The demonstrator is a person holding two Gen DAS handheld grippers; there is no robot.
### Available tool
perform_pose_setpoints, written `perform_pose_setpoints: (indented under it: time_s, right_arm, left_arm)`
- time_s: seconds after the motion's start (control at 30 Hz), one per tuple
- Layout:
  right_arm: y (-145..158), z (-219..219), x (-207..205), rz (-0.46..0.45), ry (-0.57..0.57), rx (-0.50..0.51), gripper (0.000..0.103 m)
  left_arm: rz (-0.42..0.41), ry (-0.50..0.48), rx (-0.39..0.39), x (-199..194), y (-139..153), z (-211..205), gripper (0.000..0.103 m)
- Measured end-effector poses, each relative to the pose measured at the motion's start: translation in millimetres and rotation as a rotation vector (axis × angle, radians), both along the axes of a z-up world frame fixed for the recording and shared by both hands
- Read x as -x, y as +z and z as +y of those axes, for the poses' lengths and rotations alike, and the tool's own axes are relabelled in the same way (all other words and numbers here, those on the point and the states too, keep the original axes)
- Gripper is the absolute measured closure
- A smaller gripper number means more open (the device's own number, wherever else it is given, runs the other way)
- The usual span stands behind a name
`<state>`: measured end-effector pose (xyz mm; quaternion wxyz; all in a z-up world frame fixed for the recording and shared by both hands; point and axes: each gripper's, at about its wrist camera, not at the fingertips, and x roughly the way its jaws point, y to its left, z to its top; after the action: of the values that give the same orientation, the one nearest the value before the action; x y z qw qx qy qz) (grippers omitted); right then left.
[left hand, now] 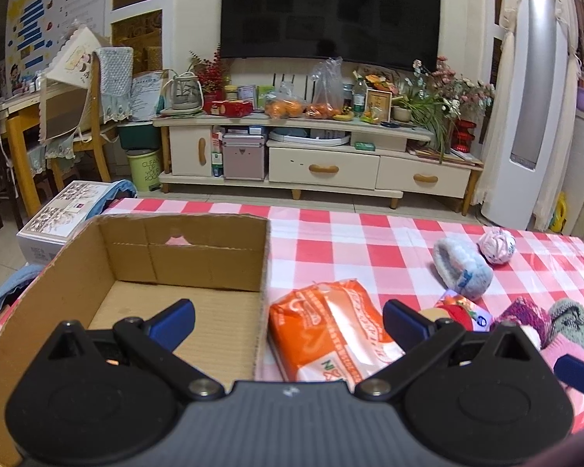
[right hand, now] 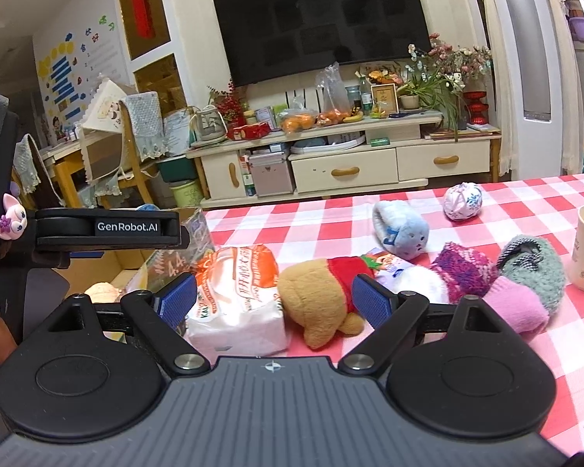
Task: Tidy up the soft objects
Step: 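Move the right tool to the teal round plush while the left tool approaches another white pompom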
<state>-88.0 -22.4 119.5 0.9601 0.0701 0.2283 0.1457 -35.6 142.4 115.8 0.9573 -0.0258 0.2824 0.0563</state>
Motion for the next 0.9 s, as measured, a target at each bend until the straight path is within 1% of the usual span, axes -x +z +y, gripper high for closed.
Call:
perform_pose_setpoints:
  time_s: [0.33, 0.53, 0.77, 0.9]
  right_arm:
    - [-3, -6, 7, -0.022, -0.034, 0.022, 0.000]
    - [-7, -11, 10, -0.017, -0.068, 0.023, 0.000]
    - [-10, -29, 12, -0.020, -0.121, 0.011, 0.000]
    - [-12, -45, 16, -0.036, -0.179, 0.015, 0.000]
  left_arm:
    - [-0.012, -0.043, -0.028, 1, -3, -20, 0.001]
    - [-0.023, -0.081, -0.044, 3, -4, -33, 0.001]
    - [-0.034, -0.127, -0.072, 3, -8, -50, 0.001]
    - [-0.041, -0.165, -0.081, 4, -10, -61, 0.001]
